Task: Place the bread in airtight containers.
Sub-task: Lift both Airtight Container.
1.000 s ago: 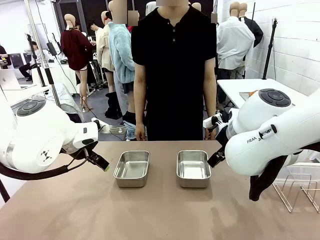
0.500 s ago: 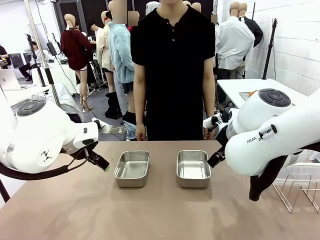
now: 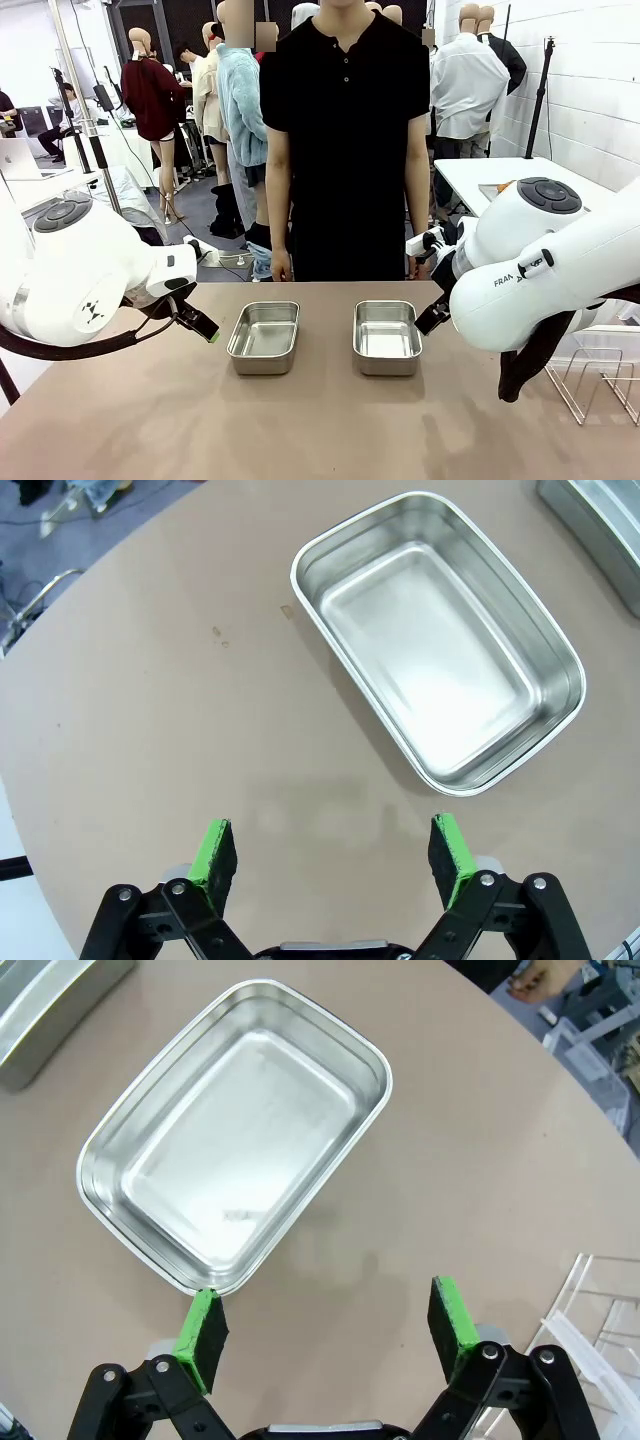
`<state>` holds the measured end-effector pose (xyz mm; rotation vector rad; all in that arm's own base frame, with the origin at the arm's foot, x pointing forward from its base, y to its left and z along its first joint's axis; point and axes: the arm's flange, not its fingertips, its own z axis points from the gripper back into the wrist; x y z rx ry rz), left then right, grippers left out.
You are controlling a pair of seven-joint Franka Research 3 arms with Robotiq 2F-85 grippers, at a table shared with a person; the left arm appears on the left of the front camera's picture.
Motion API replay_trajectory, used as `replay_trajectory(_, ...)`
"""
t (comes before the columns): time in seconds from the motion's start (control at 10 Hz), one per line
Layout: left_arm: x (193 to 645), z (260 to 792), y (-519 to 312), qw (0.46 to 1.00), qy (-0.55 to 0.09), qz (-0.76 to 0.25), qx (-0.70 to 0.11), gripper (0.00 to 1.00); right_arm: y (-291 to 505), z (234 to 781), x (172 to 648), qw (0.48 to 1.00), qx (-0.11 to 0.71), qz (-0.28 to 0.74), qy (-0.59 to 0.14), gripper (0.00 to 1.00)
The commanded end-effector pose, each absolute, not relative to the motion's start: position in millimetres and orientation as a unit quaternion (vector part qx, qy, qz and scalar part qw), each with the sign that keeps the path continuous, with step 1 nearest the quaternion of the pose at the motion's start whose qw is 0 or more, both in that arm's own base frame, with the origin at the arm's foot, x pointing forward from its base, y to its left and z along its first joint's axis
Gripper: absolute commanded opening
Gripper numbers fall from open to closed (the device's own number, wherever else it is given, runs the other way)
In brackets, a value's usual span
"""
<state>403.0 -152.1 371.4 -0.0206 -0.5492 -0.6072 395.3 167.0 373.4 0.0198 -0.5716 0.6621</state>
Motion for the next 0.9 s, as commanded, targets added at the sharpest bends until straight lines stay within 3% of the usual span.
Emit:
replay_trajectory(0.0, 403.4, 371.4, -151.1, 0.918, -0.267, -0.294, -0.010, 1.00, 166.9, 373.4, 395.3, 0.906, 0.010, 0.321, -0.277, 1.00)
replay_trajectory(0.8, 399.0, 378.6, -150.7, 0.915, -0.273, -0.297, -0.016, 1.00, 168.9, 373.5, 393.5, 0.905, 0.018, 0.327, -0.273, 1.00)
